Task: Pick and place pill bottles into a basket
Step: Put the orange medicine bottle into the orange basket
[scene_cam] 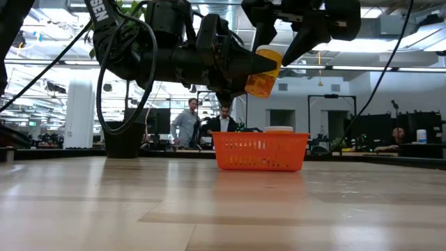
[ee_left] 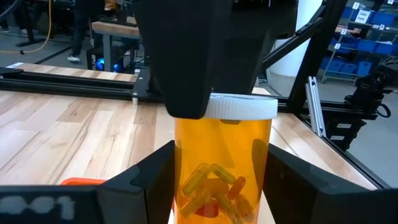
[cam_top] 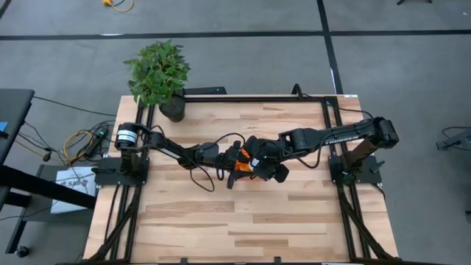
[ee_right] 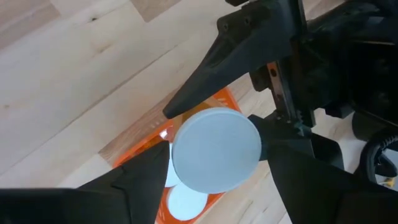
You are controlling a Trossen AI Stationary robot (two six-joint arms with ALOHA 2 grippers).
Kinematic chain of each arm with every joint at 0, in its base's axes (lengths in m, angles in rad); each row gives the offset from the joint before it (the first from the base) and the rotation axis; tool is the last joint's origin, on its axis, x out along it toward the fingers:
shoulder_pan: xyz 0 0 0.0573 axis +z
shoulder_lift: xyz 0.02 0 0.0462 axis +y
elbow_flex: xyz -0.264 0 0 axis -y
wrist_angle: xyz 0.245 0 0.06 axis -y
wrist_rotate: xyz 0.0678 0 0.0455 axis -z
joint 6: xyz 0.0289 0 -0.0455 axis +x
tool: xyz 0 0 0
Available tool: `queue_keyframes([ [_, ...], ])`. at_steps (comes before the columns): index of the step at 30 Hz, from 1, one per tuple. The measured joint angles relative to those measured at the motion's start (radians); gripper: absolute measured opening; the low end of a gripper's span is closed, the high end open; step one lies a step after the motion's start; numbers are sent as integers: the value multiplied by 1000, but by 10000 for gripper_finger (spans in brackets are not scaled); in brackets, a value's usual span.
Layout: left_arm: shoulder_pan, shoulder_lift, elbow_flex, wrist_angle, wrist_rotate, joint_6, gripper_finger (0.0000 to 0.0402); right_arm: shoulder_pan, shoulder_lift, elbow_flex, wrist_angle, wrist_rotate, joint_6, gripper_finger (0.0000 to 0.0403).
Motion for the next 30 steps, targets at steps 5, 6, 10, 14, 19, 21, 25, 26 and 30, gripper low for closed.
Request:
queue_keyframes([
  [5, 0, 0, 0, 0, 9, 0, 194, 0, 0, 0, 0, 0, 0, 248],
  [6, 0, 0, 0, 0, 11, 0, 194, 0, 0, 0, 0, -2, 0, 244],
  [10, 0, 0, 0, 1, 23, 0, 194, 0, 0, 0, 0, -19, 0, 223],
  [14, 0, 0, 3, -1, 29, 0, 194, 0, -1, 0, 0, -26, 0, 206],
  [19, 0, 0, 20, -25, 51, 13, 194, 0, -2, 0, -4, -27, 0, 203],
  [21, 0, 0, 26, -34, 55, 13, 194, 2, -2, 0, -5, -27, 0, 207],
  [25, 0, 0, 33, -56, 64, 4, 194, 3, -2, 0, -8, -27, 4, 208],
  [26, 0, 0, 33, -57, 67, 3, 194, 3, -2, 0, -8, -27, 8, 206],
  [30, 0, 0, 33, -58, 69, -4, 194, 3, -2, 0, -8, -27, 19, 197],
])
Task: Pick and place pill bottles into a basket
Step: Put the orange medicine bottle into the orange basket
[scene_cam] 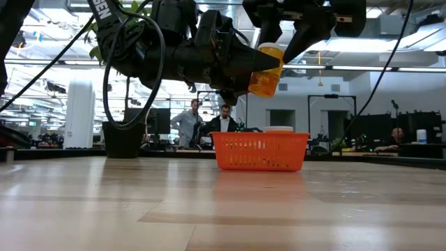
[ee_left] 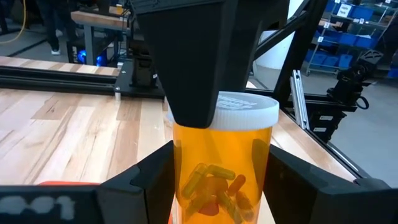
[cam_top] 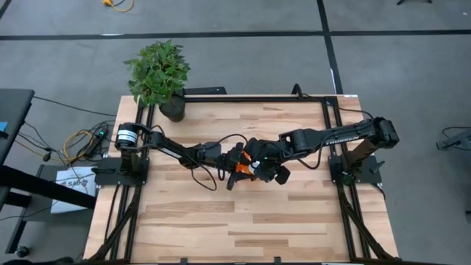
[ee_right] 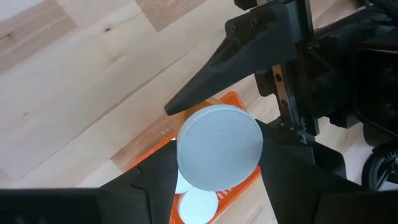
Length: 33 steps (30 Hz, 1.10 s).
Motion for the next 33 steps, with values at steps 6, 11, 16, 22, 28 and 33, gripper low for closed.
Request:
queue_keyframes([
  [6, 0, 0, 0, -2, 0, -7, 194, 0, 0, 0, 0, 1, 7, 200],
  [11, 0, 0, 1, -4, -1, -14, 194, 0, 0, 0, -4, 3, 7, 198],
  [16, 0, 0, 2, -9, -4, -27, 194, 0, 0, 0, -8, 5, 7, 198],
  [22, 0, 0, 2, -10, -8, -28, 195, 0, 0, 0, -10, 5, 7, 195],
  [28, 0, 0, 2, -13, -17, -35, 219, 0, 1, 0, -22, 5, 8, 197],
  [33, -1, 0, 2, -16, -17, -41, 260, 0, 1, 0, -23, 6, 8, 195],
])
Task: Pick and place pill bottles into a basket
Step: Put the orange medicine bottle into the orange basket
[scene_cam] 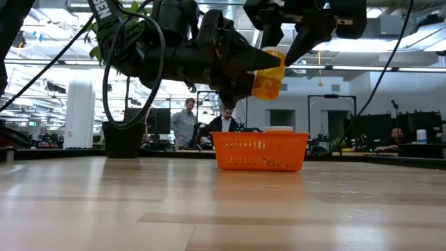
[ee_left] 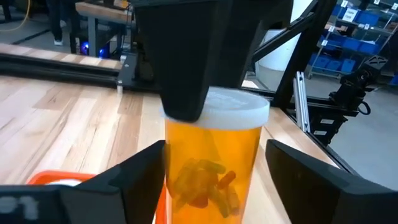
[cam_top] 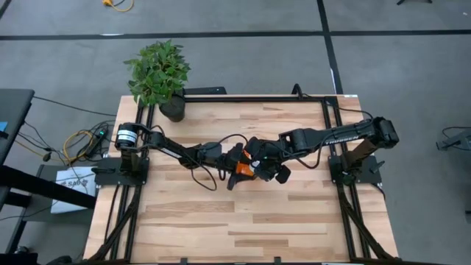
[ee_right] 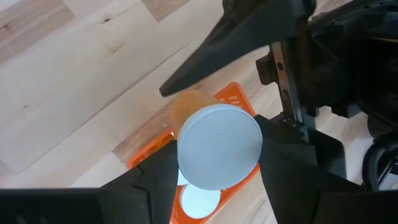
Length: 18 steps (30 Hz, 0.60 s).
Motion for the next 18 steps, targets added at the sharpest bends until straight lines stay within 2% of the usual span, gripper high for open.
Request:
queue_keyframes([
  [6, 0, -36, -2, -118, 4, -11, 288, 0, 0, 0, -2, 23, 0, 195],
  [14, -2, -189, -1, -434, 0, 51, 291, 0, 0, 0, -10, 25, 26, 191],
  [18, -9, -263, -1, -585, 1, 83, 291, -2, 0, 0, -7, 24, 26, 172],
])
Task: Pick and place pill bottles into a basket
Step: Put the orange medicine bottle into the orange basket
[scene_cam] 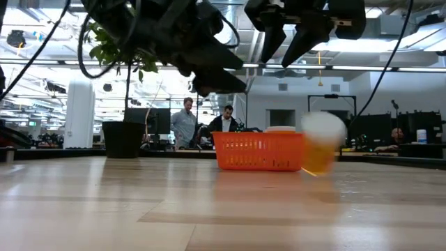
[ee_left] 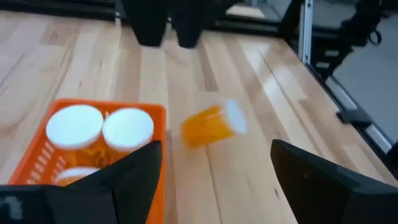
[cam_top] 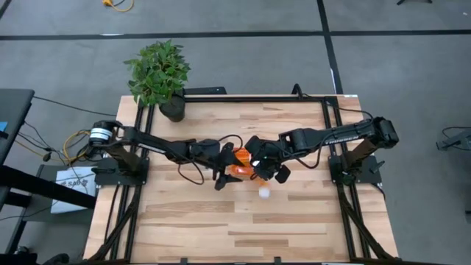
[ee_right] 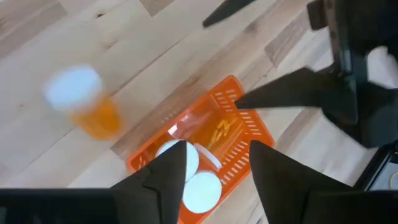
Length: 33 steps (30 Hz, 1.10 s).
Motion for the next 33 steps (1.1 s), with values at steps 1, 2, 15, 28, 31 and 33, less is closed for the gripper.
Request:
queue_keyframes([
  [1, -2, -16, 0, -31, -5, 6, 291, -5, 0, 0, 3, 0, 0, 165],
  [2, -4, -28, 0, -54, -23, 11, 291, -11, 3, 0, 11, -1, 0, 157],
  [15, -10, -50, -1, -208, -186, -24, 291, -109, 173, -2, -162, 19, 159, 93],
  [28, -24, -51, -1, -216, -97, -60, 291, 6, 57, 74, -351, 14, 470, 166],
  [31, -35, -51, -1, -205, -59, -78, 291, 64, 19, 74, -412, -47, 589, 199],
  [33, -43, -51, -1, -196, -39, -85, 291, 118, 2, 72, -423, -63, 642, 223],
])
